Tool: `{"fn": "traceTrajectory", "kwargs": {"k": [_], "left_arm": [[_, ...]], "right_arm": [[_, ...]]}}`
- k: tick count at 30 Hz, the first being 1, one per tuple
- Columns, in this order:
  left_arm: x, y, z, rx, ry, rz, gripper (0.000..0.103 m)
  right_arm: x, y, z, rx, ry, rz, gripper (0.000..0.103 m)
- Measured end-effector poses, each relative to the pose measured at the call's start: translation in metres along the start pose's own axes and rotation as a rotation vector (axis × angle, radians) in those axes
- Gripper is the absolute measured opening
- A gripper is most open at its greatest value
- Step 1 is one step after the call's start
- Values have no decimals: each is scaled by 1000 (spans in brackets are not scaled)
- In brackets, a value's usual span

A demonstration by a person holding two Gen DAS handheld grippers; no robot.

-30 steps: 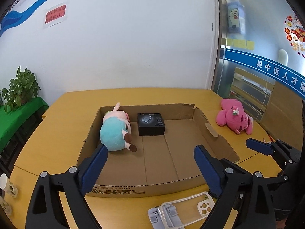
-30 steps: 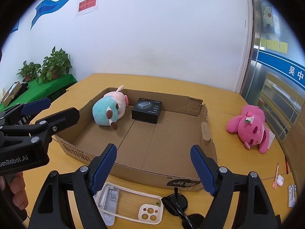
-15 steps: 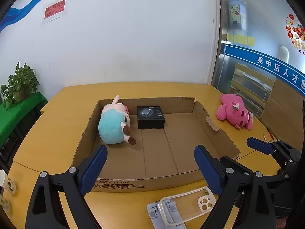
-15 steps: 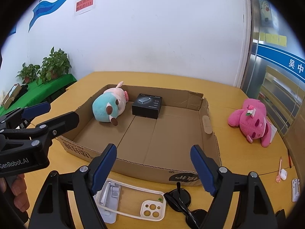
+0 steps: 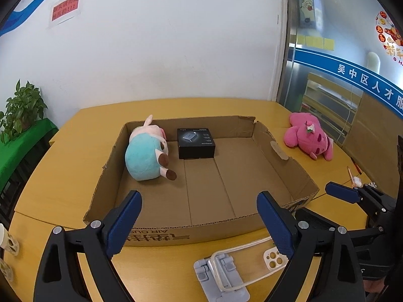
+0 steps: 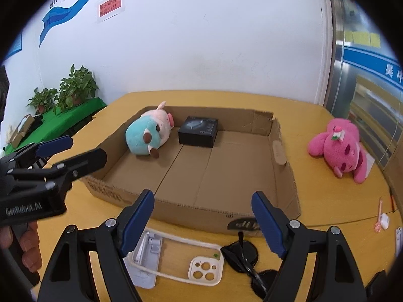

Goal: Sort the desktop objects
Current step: 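Move both grippers back toward the phone stand and sunglasses, then close the left gripper on the clear phone case rim and lift it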

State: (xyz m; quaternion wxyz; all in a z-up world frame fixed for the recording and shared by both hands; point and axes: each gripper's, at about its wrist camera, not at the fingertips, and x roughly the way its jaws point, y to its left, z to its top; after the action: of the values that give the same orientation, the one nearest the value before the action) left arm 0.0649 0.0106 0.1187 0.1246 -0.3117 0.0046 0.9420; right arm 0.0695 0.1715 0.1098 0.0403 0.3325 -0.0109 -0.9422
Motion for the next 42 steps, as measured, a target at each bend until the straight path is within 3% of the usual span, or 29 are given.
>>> {"fn": "traceTrajectory", "kwargs": {"k": [8, 13, 16, 18, 20, 27, 38, 40, 42], "left_arm": [[35, 9, -46, -8, 169, -84, 91], [60, -3, -78, 16, 302, -141, 63], [70, -7, -94, 11, 356, -143, 51], [76, -7, -100, -1, 386, -154, 33], [81, -4, -105, -27, 410, -182, 26], [81, 6, -107, -70, 398, -227, 11], [66, 32, -113, -109, 392, -195, 9], [65, 38, -116, -116, 393, -186, 7], [63, 43, -119, -129, 396, -186, 6]], "right_arm": [[38, -24, -77, 122, 213, 137, 80], [40, -35, -97, 179, 247, 133, 80], [37, -38, -98, 185, 239, 130, 80], [36, -39, -98, 183, 239, 128, 80], [38, -39, -99, 183, 244, 131, 80], [43, -35, -102, 178, 262, 142, 80], [54, -26, -109, 191, 296, 187, 79], [55, -20, -110, 176, 295, 184, 71], [56, -14, -109, 164, 295, 185, 54]]}}
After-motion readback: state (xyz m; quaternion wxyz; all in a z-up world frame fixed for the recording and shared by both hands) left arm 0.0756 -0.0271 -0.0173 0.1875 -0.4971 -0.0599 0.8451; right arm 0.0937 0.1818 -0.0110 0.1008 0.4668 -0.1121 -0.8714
